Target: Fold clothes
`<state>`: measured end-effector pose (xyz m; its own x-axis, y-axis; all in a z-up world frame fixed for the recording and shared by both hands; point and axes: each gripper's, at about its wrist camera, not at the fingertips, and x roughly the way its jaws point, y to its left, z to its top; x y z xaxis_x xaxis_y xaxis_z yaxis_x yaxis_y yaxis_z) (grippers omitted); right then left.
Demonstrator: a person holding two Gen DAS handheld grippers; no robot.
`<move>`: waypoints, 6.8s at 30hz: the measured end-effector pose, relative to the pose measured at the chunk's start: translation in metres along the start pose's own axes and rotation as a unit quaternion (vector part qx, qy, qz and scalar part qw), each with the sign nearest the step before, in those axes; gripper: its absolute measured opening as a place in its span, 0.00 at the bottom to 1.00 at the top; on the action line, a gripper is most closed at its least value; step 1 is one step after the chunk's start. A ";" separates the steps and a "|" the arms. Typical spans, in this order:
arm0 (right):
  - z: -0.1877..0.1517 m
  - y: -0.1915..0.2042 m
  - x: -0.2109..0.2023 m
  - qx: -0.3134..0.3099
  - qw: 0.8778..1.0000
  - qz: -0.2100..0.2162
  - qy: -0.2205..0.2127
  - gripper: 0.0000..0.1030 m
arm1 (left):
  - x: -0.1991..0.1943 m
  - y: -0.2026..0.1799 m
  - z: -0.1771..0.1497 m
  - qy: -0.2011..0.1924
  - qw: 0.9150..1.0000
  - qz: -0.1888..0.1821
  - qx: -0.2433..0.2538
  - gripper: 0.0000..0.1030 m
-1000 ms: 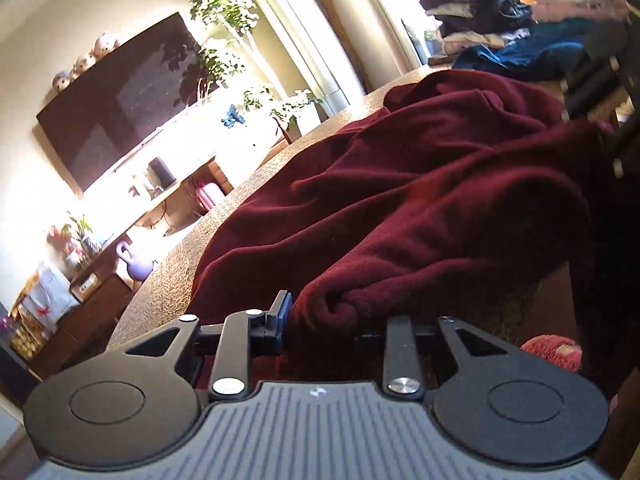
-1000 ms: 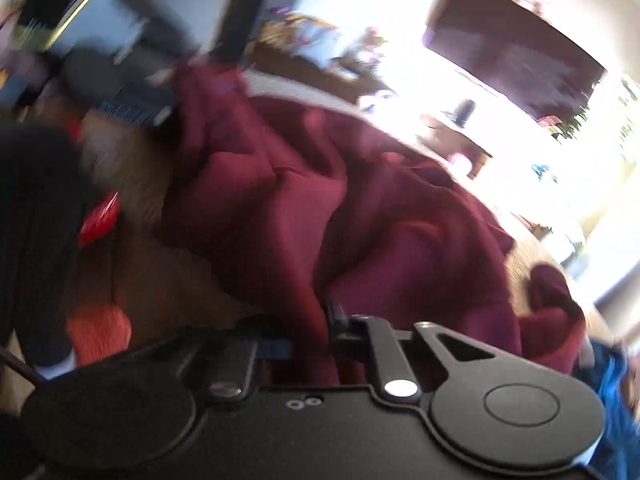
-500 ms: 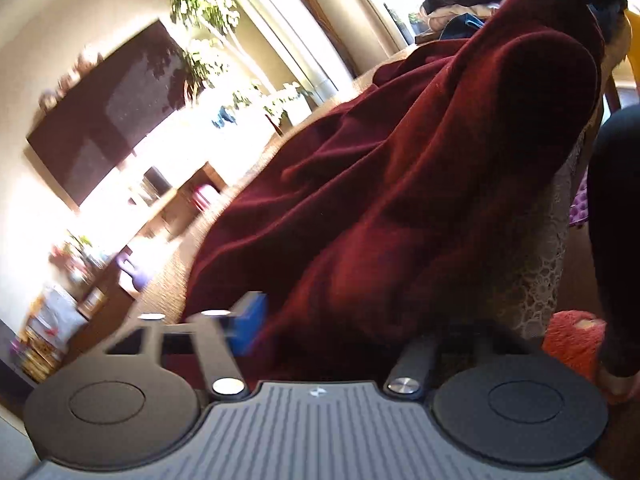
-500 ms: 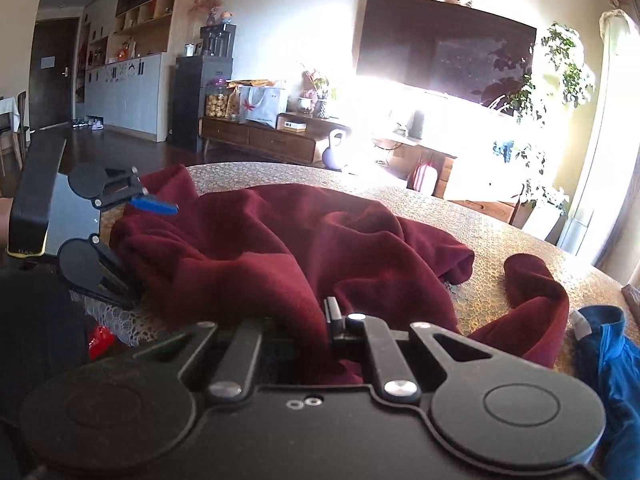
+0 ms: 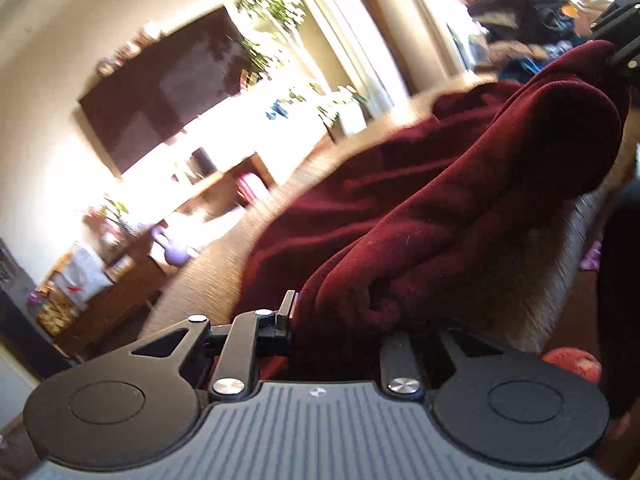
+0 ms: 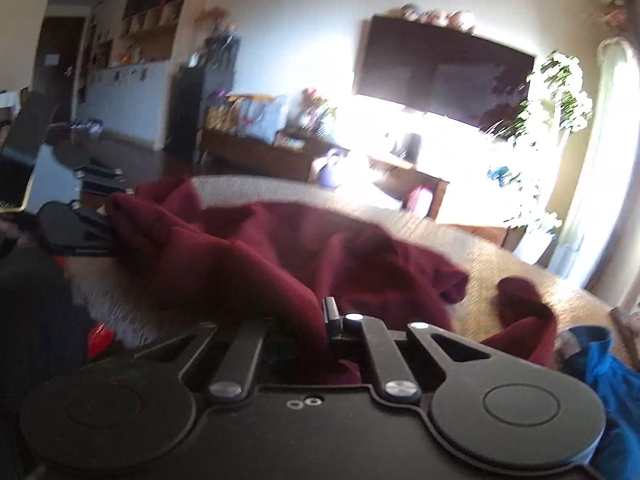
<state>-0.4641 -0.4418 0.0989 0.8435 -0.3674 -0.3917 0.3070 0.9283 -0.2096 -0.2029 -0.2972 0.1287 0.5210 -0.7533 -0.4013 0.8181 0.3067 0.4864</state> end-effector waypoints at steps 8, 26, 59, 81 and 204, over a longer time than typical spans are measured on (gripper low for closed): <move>0.054 -0.012 -0.007 0.005 0.999 -0.013 -0.052 1.00 | 0.026 0.006 0.028 -0.030 0.997 0.060 -0.024 0.23; 0.066 -0.047 0.009 0.023 0.997 -0.039 -0.059 1.00 | 0.096 -0.011 0.005 0.004 0.998 0.059 -0.008 0.15; 0.044 -0.049 -0.105 0.112 0.988 0.059 -0.086 1.00 | -0.136 0.036 0.011 -0.120 0.985 0.024 -0.118 0.10; 0.083 -0.154 0.115 0.078 0.989 0.062 0.111 1.00 | 0.104 0.094 0.061 0.072 0.991 -0.075 -0.086 0.10; 0.031 -0.281 0.228 0.124 0.976 -0.019 0.179 1.00 | 0.274 0.158 0.052 0.180 0.965 -0.092 -0.168 0.89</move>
<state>-0.3441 -0.7845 0.0961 0.6350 -0.3568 -0.6852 0.4696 0.8825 -0.0244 0.0568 -0.4857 0.1360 0.3603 -0.5806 -0.7301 0.9063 0.4032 0.1267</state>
